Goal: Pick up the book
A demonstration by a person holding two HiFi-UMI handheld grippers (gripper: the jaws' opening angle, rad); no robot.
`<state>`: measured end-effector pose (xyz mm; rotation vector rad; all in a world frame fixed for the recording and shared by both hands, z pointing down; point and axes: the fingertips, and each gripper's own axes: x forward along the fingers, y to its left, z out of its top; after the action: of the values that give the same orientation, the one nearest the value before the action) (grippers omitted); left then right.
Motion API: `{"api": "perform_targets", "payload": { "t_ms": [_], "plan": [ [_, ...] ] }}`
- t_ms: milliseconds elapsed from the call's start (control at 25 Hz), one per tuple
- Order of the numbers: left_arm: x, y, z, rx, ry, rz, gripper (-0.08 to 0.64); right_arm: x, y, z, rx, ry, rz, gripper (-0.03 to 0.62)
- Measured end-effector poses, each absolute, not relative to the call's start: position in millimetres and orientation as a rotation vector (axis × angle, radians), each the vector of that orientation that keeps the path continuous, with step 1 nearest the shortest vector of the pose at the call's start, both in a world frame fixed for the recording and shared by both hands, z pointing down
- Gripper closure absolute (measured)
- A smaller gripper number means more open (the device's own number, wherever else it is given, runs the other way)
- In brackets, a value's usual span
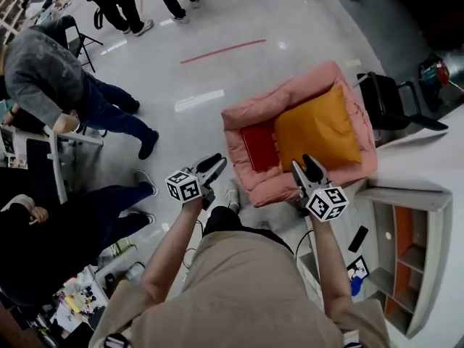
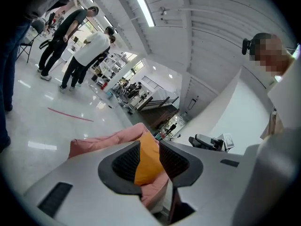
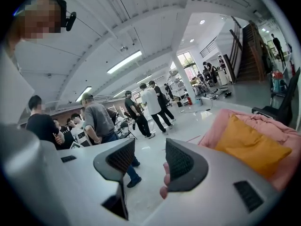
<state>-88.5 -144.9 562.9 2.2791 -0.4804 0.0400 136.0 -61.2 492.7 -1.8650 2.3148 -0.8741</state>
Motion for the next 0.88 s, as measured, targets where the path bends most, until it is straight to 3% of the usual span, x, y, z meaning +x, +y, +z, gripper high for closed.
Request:
{"api": "perform_targets", "payload": {
  "t_ms": [880],
  "plan": [
    [-36, -187, 731, 2.074, -0.351, 0.305, 0.390, 137, -113, 562, -2.004, 2.257, -1.026, 0.396]
  ]
}}
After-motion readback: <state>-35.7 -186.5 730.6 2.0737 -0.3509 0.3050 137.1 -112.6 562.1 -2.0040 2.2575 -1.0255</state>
